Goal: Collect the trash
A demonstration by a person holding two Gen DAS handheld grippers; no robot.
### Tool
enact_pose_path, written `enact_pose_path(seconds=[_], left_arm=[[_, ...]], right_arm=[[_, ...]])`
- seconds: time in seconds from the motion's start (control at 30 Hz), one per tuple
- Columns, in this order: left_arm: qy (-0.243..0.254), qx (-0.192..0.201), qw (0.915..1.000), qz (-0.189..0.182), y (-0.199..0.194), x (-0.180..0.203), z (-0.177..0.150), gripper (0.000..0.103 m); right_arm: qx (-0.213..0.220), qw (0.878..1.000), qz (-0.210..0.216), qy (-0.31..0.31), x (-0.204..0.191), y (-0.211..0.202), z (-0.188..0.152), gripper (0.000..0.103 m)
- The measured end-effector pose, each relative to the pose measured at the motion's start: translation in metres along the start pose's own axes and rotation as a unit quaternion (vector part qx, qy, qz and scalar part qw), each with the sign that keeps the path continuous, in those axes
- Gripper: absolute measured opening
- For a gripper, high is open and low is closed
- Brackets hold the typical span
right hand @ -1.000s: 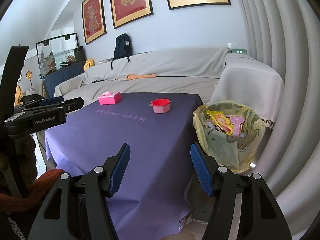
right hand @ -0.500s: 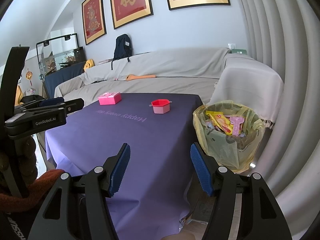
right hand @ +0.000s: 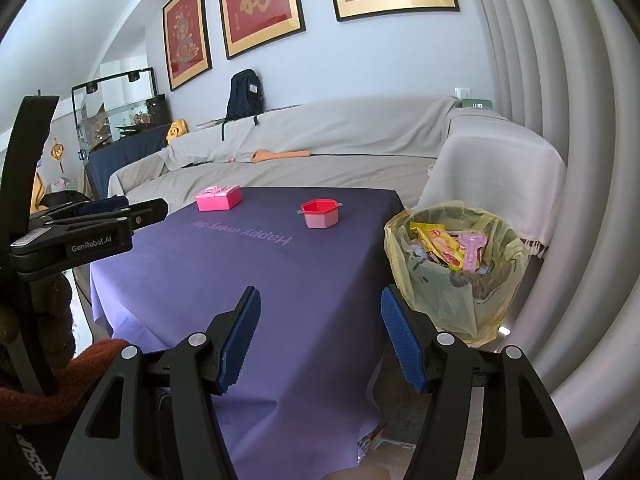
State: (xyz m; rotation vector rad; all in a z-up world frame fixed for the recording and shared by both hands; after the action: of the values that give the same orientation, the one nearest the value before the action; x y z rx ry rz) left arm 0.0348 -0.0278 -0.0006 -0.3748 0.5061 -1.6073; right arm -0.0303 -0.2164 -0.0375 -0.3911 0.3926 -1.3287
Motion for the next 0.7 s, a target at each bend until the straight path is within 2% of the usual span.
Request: enact_pose_path(seconds=[0.7], left_arm=[[0.000,-0.003,1.0000,-0.003,0.0002,0.0010,-0.0027,0.066]], right_arm=[[0.001,1.000,-0.001,0.003,0.0001,-0.0023,0.0011,0.059]])
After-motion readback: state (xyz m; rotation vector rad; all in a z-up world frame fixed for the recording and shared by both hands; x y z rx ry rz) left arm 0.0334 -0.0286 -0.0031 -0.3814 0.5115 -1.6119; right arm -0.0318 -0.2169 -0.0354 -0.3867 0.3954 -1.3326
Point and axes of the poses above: each gripper's, at about its wrist camera, not at the fingertips, and y roughly the way its jaws point, x to its right, z to its top, the point moved 4 cm from there along y, roughly the way its jaws point, and after that the axes turned 5 degrees about -y, right-handed, at the moved point
